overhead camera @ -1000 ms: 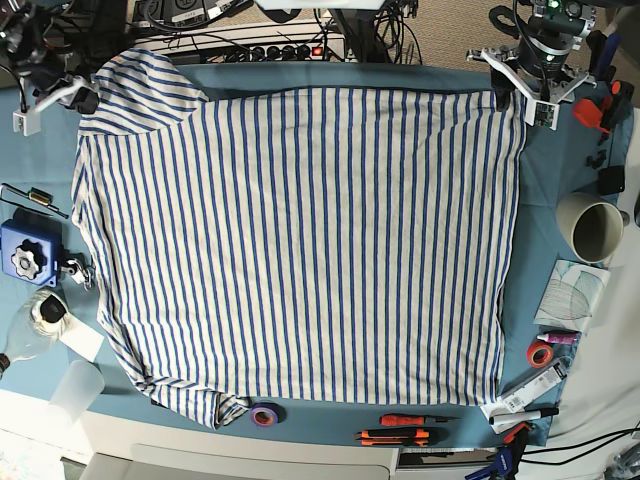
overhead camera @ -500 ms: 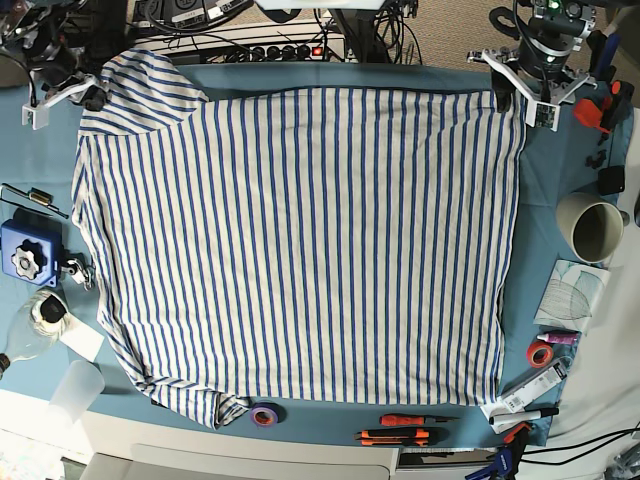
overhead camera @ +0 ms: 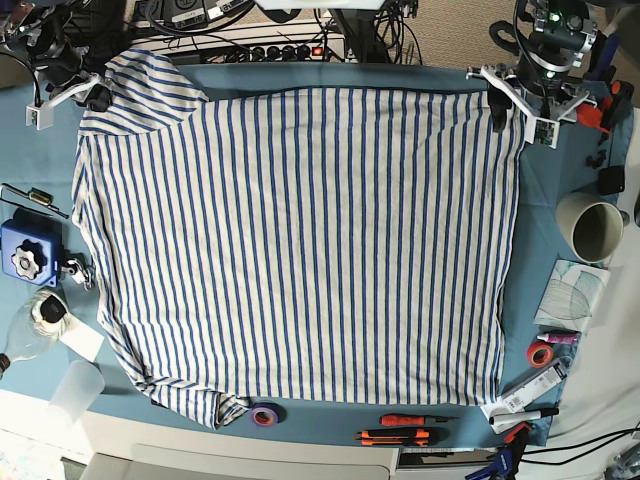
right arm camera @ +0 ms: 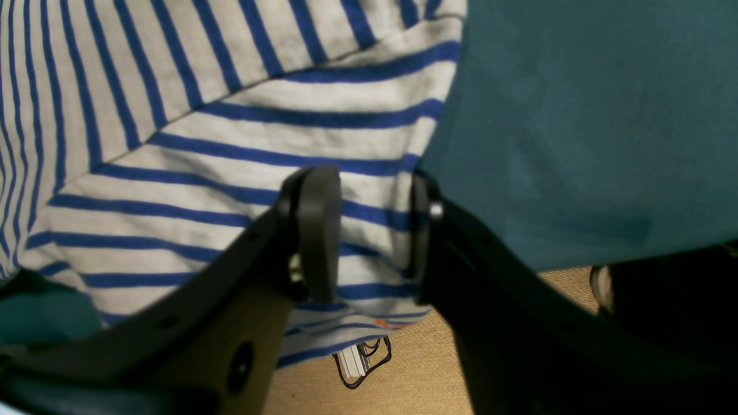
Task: Fold the T-shirt properly
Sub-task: 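Grasp the shirt's shoulder edge corners with both grippers, then lift the shoulder edge and fold it over toward the hem with both grippers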
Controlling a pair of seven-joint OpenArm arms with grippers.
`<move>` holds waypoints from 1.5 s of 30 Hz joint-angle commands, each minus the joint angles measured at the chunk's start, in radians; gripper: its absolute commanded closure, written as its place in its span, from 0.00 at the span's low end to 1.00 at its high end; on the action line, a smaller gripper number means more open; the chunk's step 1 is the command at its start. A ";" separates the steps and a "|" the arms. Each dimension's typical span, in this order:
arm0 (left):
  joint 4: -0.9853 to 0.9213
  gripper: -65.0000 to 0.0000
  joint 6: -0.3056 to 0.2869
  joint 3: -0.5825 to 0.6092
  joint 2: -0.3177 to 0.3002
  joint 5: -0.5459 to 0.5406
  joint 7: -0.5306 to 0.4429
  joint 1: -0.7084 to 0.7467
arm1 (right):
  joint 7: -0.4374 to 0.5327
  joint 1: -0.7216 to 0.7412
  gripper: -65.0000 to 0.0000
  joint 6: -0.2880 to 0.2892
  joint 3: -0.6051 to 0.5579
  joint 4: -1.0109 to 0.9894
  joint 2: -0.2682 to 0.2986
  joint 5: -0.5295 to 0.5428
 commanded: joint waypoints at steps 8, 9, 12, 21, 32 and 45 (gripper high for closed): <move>-0.094 0.45 0.119 -0.003 -0.005 -0.034 0.035 -0.022 | -0.046 -0.009 0.70 -0.001 0.000 0.003 0.006 -0.025; -0.109 0.45 0.115 -0.003 -0.005 -0.055 0.039 -0.030 | -0.046 -0.009 0.70 -0.002 0.000 0.003 0.006 -0.026; -0.156 0.45 0.104 -0.003 -0.003 -0.135 0.094 -0.060 | -0.046 -0.009 0.70 -0.001 0.000 0.003 0.006 -0.026; -0.214 0.84 0.105 -0.003 0.003 -0.233 0.153 -0.084 | -0.012 -0.008 0.70 -0.002 0.000 0.003 0.006 -0.024; -0.190 1.00 0.017 -0.004 0.003 -0.239 0.172 -0.084 | 0.047 -0.008 1.00 -0.001 0.000 0.005 0.013 -0.013; 0.042 1.00 0.021 -0.004 0.003 -0.124 0.176 -0.023 | 0.037 -0.008 1.00 0.060 0.039 0.005 0.108 0.183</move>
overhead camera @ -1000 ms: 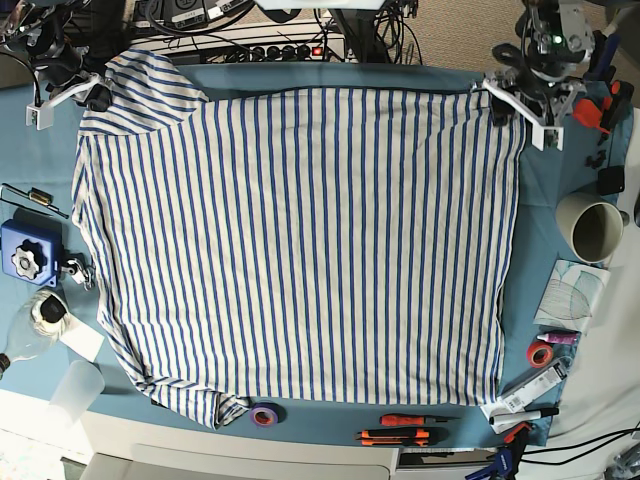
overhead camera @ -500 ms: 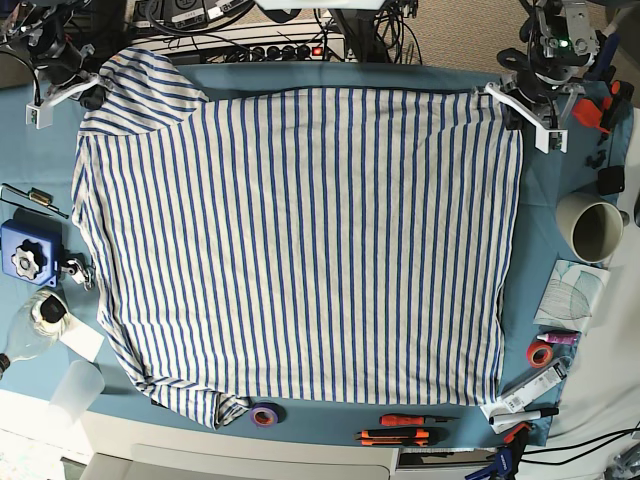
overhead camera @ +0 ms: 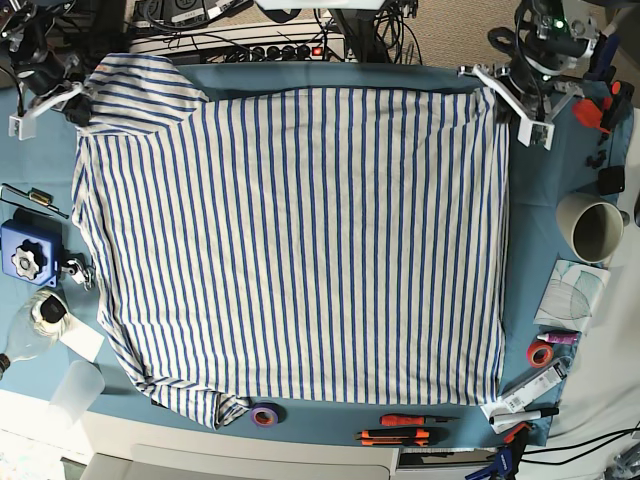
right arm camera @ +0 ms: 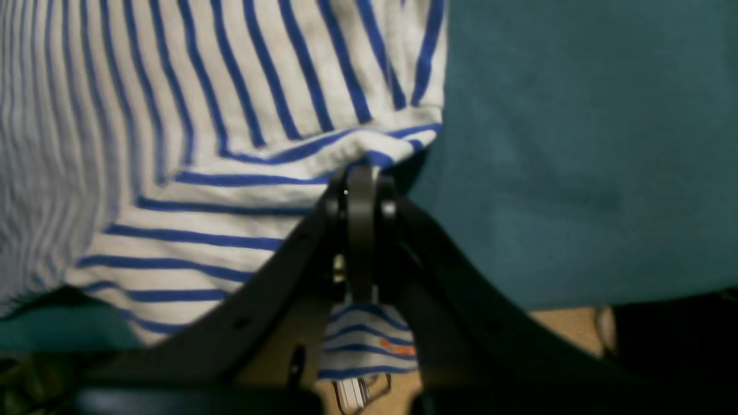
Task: Fold the T-shirt properly
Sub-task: 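Lift the shoulder edge and fold it over toward the hem with both grippers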
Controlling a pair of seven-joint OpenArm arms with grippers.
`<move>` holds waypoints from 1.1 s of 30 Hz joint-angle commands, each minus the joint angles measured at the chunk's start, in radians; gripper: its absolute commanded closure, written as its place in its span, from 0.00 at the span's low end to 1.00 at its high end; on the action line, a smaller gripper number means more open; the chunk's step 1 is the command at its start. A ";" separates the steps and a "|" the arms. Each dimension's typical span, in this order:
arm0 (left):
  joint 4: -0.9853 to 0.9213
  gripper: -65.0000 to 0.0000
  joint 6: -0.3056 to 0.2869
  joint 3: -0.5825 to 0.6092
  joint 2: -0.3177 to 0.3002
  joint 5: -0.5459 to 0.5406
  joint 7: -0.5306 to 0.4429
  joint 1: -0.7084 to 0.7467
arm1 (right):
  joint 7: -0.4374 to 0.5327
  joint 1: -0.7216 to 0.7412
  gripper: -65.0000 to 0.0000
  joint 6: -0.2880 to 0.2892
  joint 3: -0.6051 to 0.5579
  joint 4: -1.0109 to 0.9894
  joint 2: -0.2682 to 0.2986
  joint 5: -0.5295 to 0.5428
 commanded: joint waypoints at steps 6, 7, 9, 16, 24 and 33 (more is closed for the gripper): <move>0.023 1.00 0.030 -0.028 -0.006 0.016 -0.045 0.006 | -0.056 -0.003 1.00 0.066 0.127 0.040 0.018 0.143; 0.023 1.00 0.030 -0.042 -0.006 0.015 -0.045 0.006 | -0.068 -0.003 1.00 0.071 0.153 0.049 0.018 0.154; 0.023 1.00 0.030 -0.072 -0.007 0.015 -0.045 0.007 | -0.094 -0.003 1.00 0.071 0.203 0.068 0.018 0.187; 0.023 1.00 -0.047 -0.166 -0.045 -0.101 -0.046 0.018 | -0.164 -0.003 1.00 0.071 0.259 0.106 0.018 0.262; 0.023 1.00 -0.046 -0.176 -0.087 -0.107 -0.093 0.012 | -0.150 0.003 1.00 0.071 0.259 0.106 0.018 0.262; -0.006 1.00 -0.046 -0.175 -0.095 -0.106 -0.122 -0.064 | -0.135 0.051 1.00 0.030 0.183 0.106 0.021 0.178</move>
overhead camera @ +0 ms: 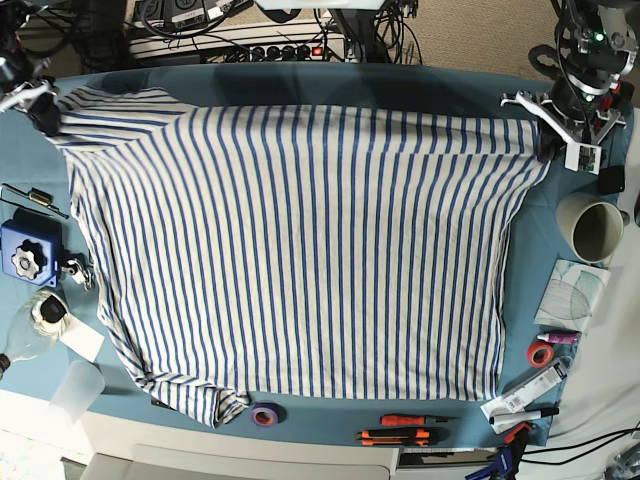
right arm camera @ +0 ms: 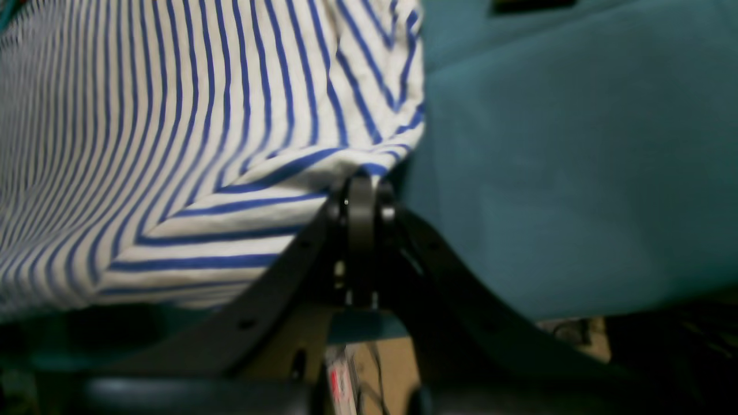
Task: Fold the T-shirt properly
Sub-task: 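Lift the shoulder edge and fold it over toward the hem with both grippers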
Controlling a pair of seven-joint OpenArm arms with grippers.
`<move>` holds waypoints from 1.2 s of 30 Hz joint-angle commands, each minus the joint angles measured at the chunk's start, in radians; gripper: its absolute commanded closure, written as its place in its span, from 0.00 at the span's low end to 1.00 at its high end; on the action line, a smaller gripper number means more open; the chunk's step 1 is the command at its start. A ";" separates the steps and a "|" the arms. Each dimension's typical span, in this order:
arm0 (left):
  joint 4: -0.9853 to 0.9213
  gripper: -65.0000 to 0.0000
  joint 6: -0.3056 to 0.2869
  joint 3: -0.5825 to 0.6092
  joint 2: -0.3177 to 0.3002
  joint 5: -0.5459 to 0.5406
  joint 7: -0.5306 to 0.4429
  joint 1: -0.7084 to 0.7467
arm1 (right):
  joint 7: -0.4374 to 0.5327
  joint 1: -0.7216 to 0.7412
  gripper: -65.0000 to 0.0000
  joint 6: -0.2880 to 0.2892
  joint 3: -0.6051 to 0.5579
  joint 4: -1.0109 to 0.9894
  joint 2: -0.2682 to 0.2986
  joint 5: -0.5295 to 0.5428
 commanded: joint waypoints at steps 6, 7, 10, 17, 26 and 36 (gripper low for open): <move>0.002 1.00 0.006 -0.010 -0.012 0.004 -0.043 -0.032 | 0.093 0.077 1.00 -0.025 -0.092 0.018 0.023 -0.119; 0.002 1.00 0.006 -0.010 -0.012 0.004 -0.053 -0.032 | 0.102 0.094 1.00 -0.025 -0.102 0.018 0.023 -0.142; 0.002 1.00 0.006 -0.008 -0.011 0.004 -0.075 -0.033 | 0.117 0.143 1.00 -0.034 -0.115 0.018 0.023 -0.198; -0.006 1.00 0.006 -0.007 -0.011 0.000 -0.076 -0.078 | 0.155 0.195 1.00 -0.076 -0.115 0.018 0.023 -0.285; -0.185 1.00 -0.058 0.056 -0.011 -0.007 -0.108 -0.200 | 0.169 0.235 1.00 -0.076 -0.116 0.017 0.023 -0.300; -0.219 1.00 -0.043 0.120 -0.011 0.071 -0.108 -0.335 | 0.282 0.305 1.00 -0.097 -0.323 0.016 0.022 -0.541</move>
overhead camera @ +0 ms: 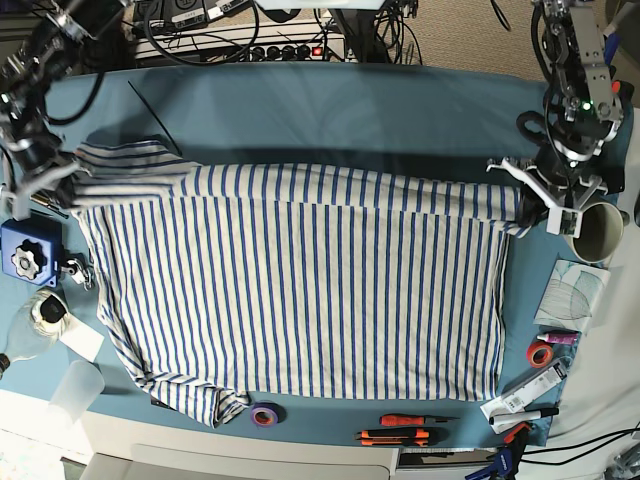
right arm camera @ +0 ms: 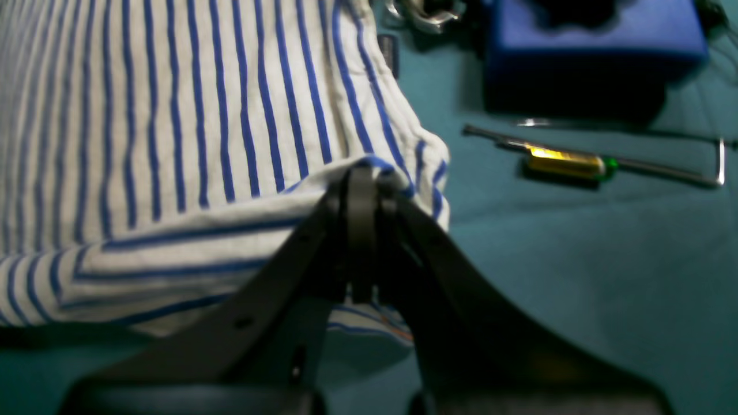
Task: Fold the T-shirt properly
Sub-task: 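Lift the shoulder edge and fold it over toward the hem with both grippers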
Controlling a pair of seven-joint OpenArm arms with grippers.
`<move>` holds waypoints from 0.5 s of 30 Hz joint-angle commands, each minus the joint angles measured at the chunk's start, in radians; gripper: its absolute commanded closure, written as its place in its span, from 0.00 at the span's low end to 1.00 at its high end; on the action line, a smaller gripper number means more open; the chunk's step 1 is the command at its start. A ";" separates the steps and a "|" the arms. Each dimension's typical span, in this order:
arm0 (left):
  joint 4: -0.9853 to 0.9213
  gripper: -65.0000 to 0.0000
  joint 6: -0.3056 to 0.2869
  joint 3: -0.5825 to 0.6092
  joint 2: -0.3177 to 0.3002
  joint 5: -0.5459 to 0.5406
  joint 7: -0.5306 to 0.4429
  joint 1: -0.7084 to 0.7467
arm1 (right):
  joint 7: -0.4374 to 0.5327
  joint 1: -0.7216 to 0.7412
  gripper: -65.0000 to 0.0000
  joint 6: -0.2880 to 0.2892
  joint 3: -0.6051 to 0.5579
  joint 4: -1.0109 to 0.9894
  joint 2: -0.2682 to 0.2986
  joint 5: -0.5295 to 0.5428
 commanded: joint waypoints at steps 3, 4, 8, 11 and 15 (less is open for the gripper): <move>-0.016 1.00 0.023 0.012 -0.012 0.009 -0.026 -0.042 | 0.064 0.068 1.00 -0.048 -0.051 0.016 0.022 -0.102; -0.032 1.00 0.021 0.022 -0.015 0.009 -0.026 -0.053 | 0.071 0.085 1.00 -0.061 -0.064 0.016 0.020 -0.134; -0.122 1.00 0.019 0.087 -0.034 0.046 -0.026 -0.122 | 0.093 0.137 1.00 -0.079 -0.091 -0.011 0.020 -0.170; -0.194 1.00 0.020 0.130 -0.033 0.089 -0.026 -0.189 | 0.102 0.187 1.00 -0.079 -0.090 -0.075 0.020 -0.174; -0.254 1.00 0.032 0.159 -0.032 0.088 -0.026 -0.272 | 0.109 0.261 1.00 -0.079 -0.090 -0.179 0.020 -0.177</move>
